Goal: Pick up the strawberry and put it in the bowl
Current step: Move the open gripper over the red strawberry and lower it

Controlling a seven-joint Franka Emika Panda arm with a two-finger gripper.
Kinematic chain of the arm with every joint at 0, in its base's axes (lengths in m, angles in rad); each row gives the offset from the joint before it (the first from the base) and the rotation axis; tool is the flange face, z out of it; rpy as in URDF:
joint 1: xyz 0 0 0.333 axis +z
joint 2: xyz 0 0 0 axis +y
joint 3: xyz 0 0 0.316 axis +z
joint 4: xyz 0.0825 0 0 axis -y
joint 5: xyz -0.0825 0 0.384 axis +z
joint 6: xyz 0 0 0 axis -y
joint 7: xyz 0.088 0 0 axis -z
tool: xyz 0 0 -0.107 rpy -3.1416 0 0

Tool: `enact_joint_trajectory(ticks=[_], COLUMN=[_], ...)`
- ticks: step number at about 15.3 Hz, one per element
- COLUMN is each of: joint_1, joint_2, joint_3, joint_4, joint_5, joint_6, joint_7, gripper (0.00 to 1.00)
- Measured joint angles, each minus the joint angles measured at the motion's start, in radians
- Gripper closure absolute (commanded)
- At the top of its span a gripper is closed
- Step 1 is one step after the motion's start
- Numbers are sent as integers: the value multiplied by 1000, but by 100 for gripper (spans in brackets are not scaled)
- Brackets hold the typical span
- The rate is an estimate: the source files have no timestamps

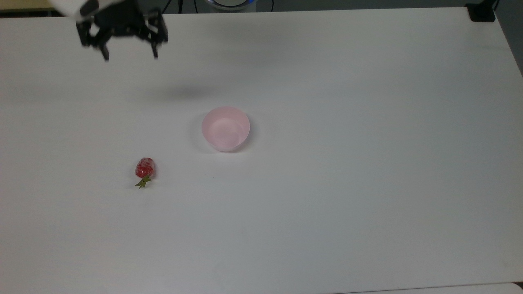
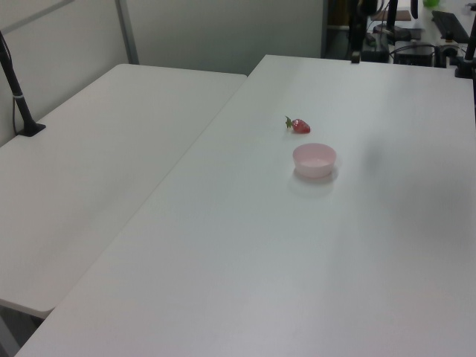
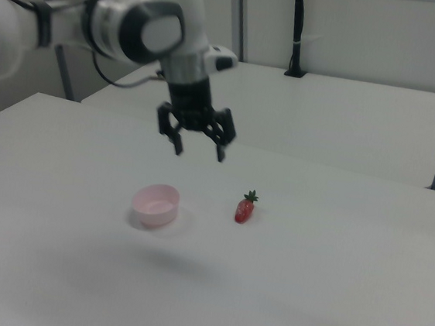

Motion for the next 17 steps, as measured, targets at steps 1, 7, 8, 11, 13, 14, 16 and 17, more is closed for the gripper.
enact_joint_trajectory(ticks=[1, 7, 8, 11, 13, 14, 16, 17], joint_1=[-3, -9, -9, -9, -8, -7, -5, -5], joint_2=[35, 215, 241, 307, 337, 347, 365, 373], joint_3=[0, 0, 0, 0, 1, 2, 4, 7], joint_4=[-8, -68, -70, -71, -71, -70, -70, -70], joint_5=[-1, -1, -1, -1, -1, -1, -1, -2], joint_6=[69, 425, 465, 574, 641, 661, 683, 699], joint_7=[9, 68, 71, 126, 168, 182, 203, 209], gripper=[0, 0, 0, 0, 0, 0, 0, 0])
